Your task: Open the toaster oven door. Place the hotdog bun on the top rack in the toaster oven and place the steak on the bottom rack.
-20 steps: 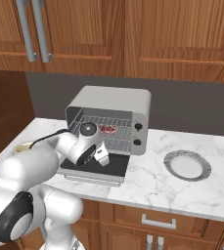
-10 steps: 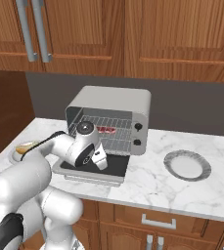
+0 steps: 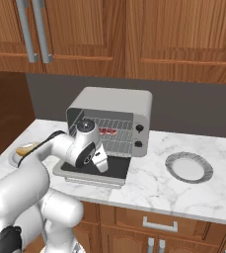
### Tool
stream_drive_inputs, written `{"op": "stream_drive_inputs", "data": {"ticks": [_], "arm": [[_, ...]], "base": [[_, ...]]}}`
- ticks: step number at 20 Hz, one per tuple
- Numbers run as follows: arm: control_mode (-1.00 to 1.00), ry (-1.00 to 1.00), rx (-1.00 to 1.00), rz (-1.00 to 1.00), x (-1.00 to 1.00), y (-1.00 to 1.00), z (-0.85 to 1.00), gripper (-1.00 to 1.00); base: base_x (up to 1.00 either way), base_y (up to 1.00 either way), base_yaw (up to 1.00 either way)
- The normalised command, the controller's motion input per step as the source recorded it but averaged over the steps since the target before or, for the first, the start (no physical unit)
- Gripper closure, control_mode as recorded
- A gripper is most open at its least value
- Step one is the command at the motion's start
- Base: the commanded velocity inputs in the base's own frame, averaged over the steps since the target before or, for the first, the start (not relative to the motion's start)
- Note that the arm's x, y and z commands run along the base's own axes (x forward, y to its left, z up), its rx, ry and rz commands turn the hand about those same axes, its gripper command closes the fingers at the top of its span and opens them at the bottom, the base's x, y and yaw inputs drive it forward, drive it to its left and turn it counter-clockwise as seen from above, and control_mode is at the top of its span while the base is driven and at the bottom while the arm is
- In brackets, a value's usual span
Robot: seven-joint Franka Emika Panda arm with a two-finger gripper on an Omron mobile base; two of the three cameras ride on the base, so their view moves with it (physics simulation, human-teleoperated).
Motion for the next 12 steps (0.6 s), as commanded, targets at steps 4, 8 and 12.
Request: {"op": "stream_drive_inputs", "data": {"ticks": [4,8,12], "arm": [[-1.0,-0.2,0.03,0.06,-0.54,0.03,0.38,1.0],[-1.0,-0.04,-0.04,0.1,-0.53,0.32,0.21,1.0],[-1.0,0.0,-0.15,0.13,-0.35,0.55,0.13,1.0]], "base": [[0.0,0.0,0.0],[0.0,0.0,0.0],[0.0,0.0,0.0]]}}
